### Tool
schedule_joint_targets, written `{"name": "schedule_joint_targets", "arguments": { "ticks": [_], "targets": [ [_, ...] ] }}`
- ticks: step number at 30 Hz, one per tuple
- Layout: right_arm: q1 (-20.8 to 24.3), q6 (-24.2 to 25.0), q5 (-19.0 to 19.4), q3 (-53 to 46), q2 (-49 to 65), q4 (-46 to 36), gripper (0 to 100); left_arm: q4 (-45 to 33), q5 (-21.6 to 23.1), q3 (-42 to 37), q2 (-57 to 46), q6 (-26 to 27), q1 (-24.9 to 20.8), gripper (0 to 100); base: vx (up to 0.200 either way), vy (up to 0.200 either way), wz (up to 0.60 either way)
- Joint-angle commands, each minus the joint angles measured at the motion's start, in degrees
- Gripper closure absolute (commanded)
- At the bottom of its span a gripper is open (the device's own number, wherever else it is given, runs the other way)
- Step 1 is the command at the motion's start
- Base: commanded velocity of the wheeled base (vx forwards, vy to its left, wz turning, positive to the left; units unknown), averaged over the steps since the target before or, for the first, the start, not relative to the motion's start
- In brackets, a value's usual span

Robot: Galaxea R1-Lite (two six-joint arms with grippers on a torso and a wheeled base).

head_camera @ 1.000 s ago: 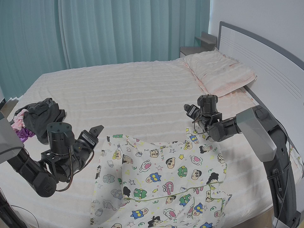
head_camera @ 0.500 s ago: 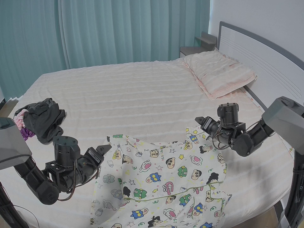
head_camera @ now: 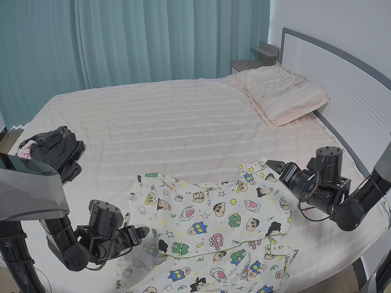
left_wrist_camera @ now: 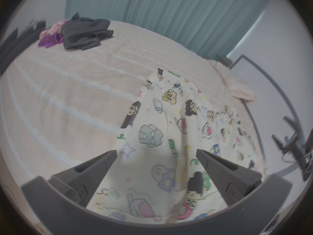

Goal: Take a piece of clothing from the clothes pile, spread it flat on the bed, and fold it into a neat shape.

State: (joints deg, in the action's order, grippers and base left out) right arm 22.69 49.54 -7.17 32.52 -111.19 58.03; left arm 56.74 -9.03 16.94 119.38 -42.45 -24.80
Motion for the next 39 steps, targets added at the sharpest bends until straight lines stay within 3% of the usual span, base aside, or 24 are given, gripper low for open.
{"name": "schedule_joint_targets", "arguments": {
  "ticks": [1, 13, 24, 37, 38, 39],
  "targets": [
    [0.34, 0.47, 0.49, -2.38, 3.17, 1.12, 0, -1.45, -1.78, 2.57, 4.37, 4.13, -0.17, 0, 0.0, 0.0, 0.0],
    [0.34, 0.47, 0.75, -2.55, 4.14, 1.21, 0, -12.26, -7.23, 13.47, 8.06, 13.53, -1.04, 0, 0.0, 0.0, 0.0],
    [0.16, 0.56, 1.37, -2.55, 3.44, 1.21, 0, -15.78, -8.54, 20.32, 9.47, 13.97, -4.74, 0, 0.0, 0.0, 0.0],
    [0.16, 0.73, 1.72, -2.55, 3.44, 1.3, 0, -18.85, -8.46, 23.66, 11.93, 13.71, -5.53, 0, 0.0, 0.0, 0.0],
    [0.16, 0.73, 1.72, -2.55, 3.35, 1.21, 0, -18.85, -8.46, 23.66, 12.01, 13.71, -5.53, 100, 0.0, 0.0, 0.0],
    [0.08, 0.73, 1.72, -2.55, 3.35, 1.3, 0, -18.94, -8.46, 23.75, 12.28, 13.71, -5.53, 100, 0.0, 0.0, 0.0]
  ]
}}
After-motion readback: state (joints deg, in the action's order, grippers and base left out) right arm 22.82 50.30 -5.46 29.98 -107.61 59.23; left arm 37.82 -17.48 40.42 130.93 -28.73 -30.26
